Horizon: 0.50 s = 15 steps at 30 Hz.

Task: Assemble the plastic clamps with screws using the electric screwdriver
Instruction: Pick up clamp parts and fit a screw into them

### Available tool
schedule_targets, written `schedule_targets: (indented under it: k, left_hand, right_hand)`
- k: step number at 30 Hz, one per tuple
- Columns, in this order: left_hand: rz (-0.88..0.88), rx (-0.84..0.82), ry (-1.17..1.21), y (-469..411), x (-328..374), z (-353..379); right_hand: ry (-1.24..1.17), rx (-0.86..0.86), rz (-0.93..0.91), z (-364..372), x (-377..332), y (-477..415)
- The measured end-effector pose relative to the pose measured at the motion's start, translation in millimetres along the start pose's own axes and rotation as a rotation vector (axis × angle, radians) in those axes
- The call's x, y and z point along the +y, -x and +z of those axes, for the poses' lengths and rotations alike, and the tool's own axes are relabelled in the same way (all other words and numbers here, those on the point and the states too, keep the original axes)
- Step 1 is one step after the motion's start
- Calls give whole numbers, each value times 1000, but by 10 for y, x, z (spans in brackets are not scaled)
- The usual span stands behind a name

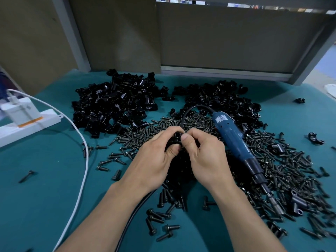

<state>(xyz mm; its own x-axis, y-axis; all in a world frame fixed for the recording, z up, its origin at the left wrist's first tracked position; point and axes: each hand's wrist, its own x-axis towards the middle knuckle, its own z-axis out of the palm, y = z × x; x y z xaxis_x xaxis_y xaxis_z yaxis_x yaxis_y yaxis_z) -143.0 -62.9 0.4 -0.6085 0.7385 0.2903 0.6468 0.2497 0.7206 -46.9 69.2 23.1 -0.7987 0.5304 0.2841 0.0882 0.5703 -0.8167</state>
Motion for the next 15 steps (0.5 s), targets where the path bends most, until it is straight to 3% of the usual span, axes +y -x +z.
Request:
schedule_targets:
  k: [10,15]
  left_hand:
    - [-2,-28,29,0,26,29]
    - [-12,13,35,-20,-12,26]
  right_hand:
    - [50,25,43,23,10,22]
    - [-68,-6,33,-46,4,10]
